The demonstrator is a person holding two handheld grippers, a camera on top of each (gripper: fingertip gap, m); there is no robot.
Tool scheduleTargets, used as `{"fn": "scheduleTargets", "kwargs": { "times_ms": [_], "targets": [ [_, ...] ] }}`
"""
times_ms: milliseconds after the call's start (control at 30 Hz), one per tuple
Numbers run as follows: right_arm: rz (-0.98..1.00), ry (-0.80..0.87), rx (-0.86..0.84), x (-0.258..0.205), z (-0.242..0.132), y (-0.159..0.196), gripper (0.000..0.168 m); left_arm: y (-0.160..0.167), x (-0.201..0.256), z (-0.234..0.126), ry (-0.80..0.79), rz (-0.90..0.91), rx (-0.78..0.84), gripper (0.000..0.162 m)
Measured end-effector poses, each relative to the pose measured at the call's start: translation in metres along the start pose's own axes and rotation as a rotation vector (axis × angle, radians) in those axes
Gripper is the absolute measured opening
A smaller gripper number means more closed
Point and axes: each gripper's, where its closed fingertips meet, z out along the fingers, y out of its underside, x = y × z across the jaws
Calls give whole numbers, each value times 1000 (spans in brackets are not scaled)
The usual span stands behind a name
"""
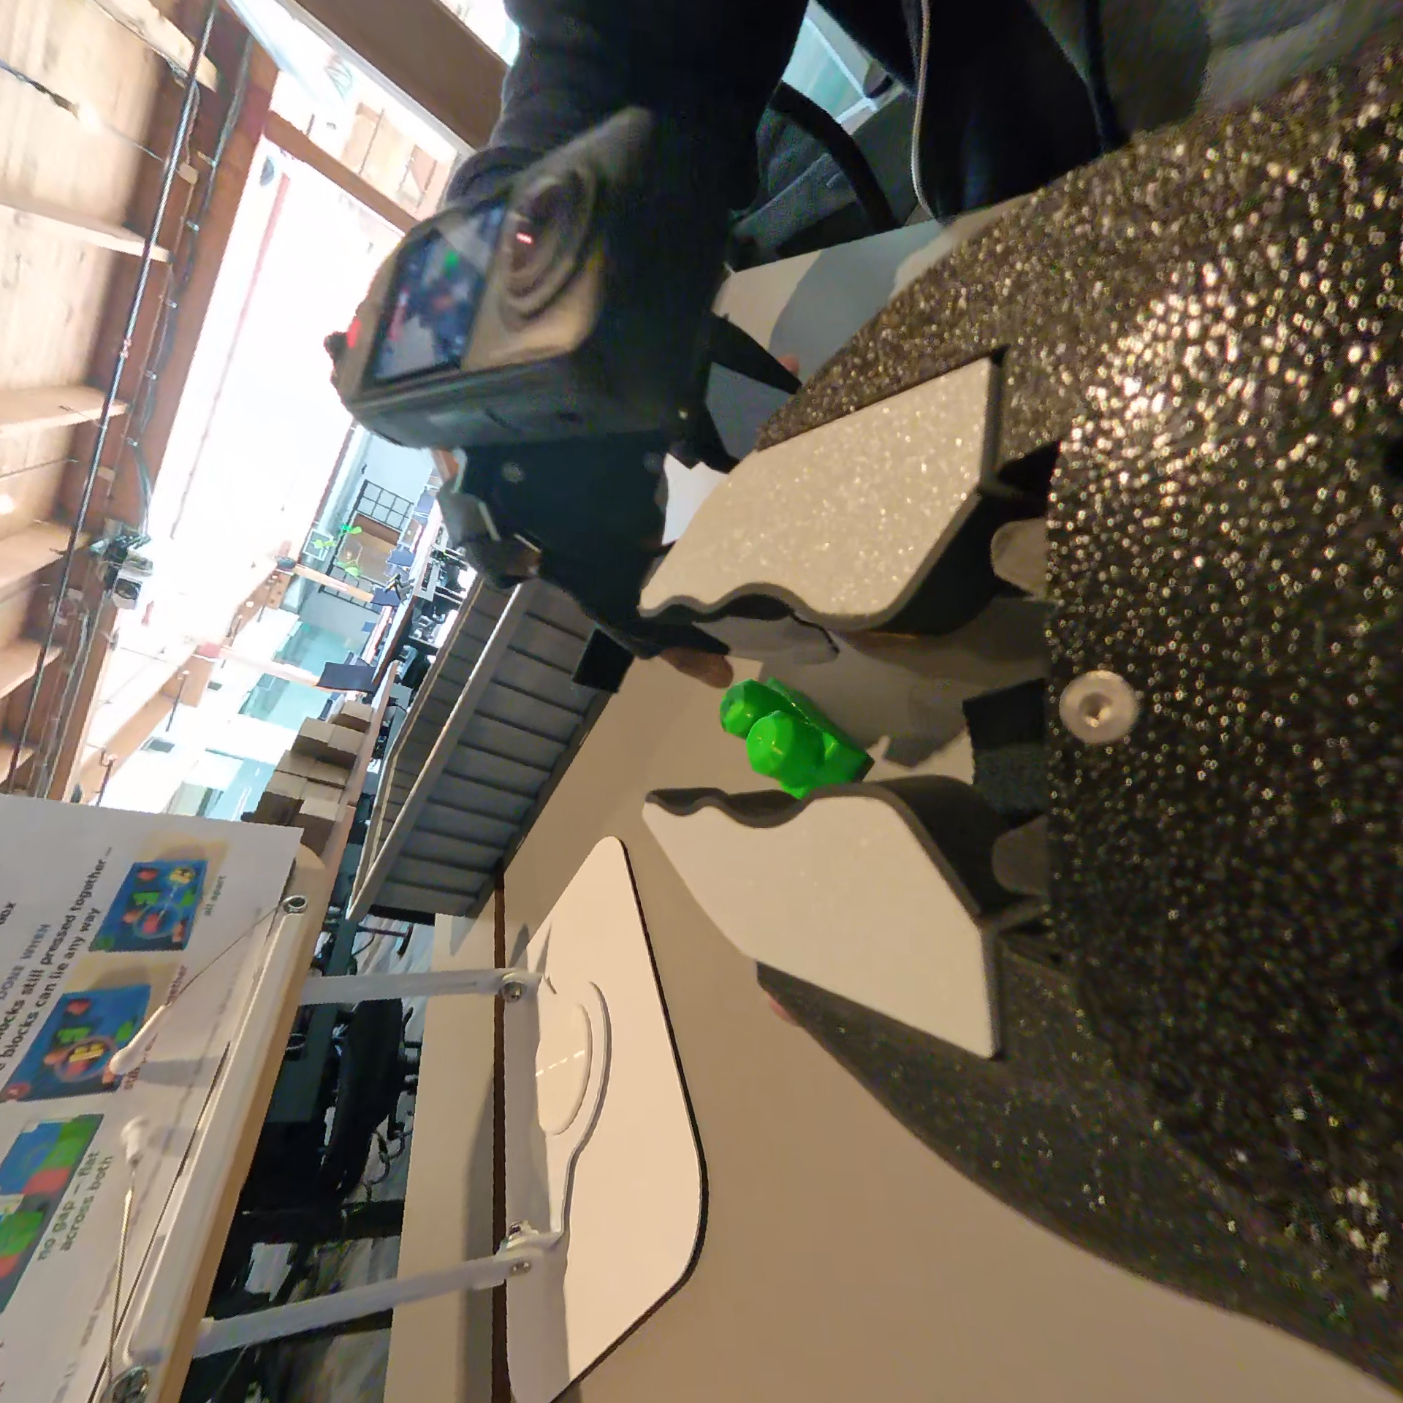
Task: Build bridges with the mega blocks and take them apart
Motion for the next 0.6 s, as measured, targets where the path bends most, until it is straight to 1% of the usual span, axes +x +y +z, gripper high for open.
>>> {"fn": "scheduleTargets", "kwargs": {
  "times_ms": [67,167,233,267,333,400,500,600],
  "targets": [
    [17,33,77,0,-6,-1,68,3,2,1,5,17,-20,42],
    [66,105,244,-2,-26,2,69,14,15,2,58,91,-86,42],
    [127,131,380,-9,-40,11,68,33,36,1,159,180,-181,42],
    [160,144,436,-12,-43,18,68,47,45,0,204,224,-248,42],
    [230,153,533,-17,-39,33,68,72,53,1,227,319,-378,45],
    [308,153,603,-17,-25,45,68,91,56,5,229,402,-486,44],
    [375,157,681,-14,-5,51,67,125,52,9,228,491,-707,44],
    [390,165,712,-9,6,49,58,133,46,18,186,554,-766,36]
  ]
}}
